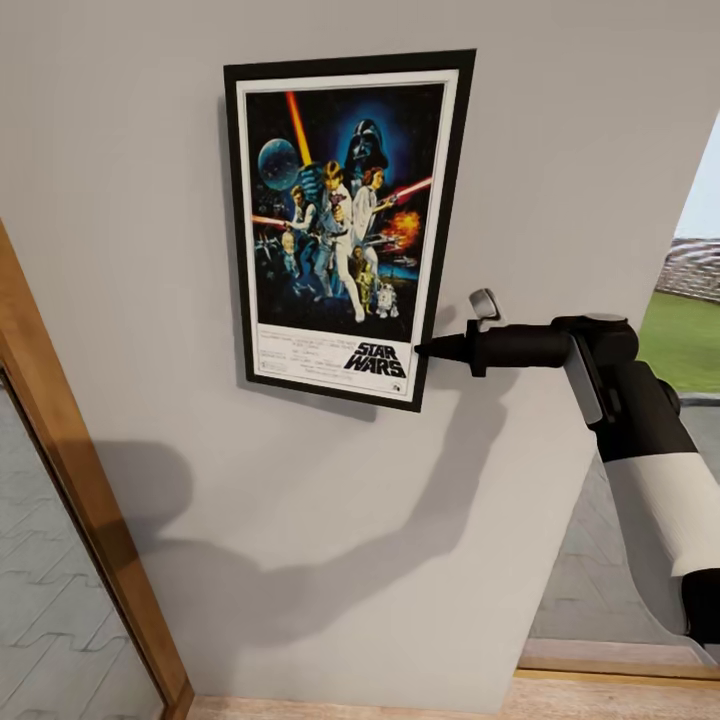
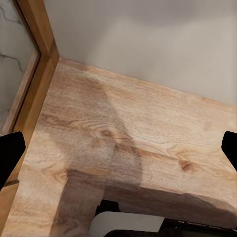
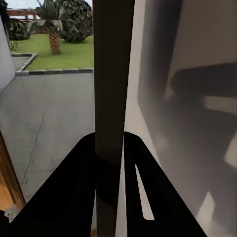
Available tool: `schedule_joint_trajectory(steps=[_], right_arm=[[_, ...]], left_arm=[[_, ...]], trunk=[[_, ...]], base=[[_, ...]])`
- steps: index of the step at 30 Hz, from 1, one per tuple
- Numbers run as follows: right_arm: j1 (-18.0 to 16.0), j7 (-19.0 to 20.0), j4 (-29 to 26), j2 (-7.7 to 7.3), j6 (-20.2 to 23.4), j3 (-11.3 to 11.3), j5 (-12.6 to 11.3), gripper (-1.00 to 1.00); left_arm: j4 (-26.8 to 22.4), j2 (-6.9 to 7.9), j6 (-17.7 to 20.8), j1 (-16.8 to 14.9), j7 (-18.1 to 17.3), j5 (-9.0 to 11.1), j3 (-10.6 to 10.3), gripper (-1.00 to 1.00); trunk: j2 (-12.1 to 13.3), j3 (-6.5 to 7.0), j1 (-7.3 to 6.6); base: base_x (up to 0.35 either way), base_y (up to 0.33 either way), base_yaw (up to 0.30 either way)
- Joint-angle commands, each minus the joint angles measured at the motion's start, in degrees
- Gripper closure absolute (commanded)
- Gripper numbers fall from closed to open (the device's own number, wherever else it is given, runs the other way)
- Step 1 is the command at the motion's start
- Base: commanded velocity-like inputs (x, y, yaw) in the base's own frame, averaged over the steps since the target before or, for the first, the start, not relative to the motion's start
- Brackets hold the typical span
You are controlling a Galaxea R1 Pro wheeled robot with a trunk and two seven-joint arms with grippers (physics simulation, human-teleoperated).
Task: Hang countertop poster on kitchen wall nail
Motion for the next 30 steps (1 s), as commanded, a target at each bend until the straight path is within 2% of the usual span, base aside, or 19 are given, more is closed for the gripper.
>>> schedule_joint_trajectory(steps=[1, 7, 15, 30], right_arm=[[0.07, 0.05, 0.03, -0.07, 0.68, 0.13, -0.49, 1.0], [0.71, 0.05, 0.0, -0.08, 0.47, 0.13, -0.49, 1.0], [1.1, 0.13, 0.07, -0.08, -2.13, 0.21, -0.55, 1.0], [3.24, 0.2, -0.19, -0.08, -2.56, 0.15, -0.49, 1.0]], left_arm=[[-0.01, -0.01, 0.03, 0.02, -0.32, 0.39, 0.1, -1.0], [-0.01, -0.01, 0.03, 0.02, -0.36, 0.39, 0.1, -1.0], [-0.01, -0.01, 0.03, 0.02, -0.37, 0.39, 0.1, -1.0], [-0.01, -0.01, 0.03, 0.02, -0.36, 0.39, 0.1, -1.0]], trunk=[[-0.03, -0.01, 0.02], [-0.03, -0.01, 0.02], [-0.03, -0.01, 0.02], [-0.03, -0.01, 0.02]], base=[[0.0, 0.0, 0.0], [0.0, 0.0, 0.0], [0.0, 0.0, 0.0], [0.0, 0.0, 0.0]])
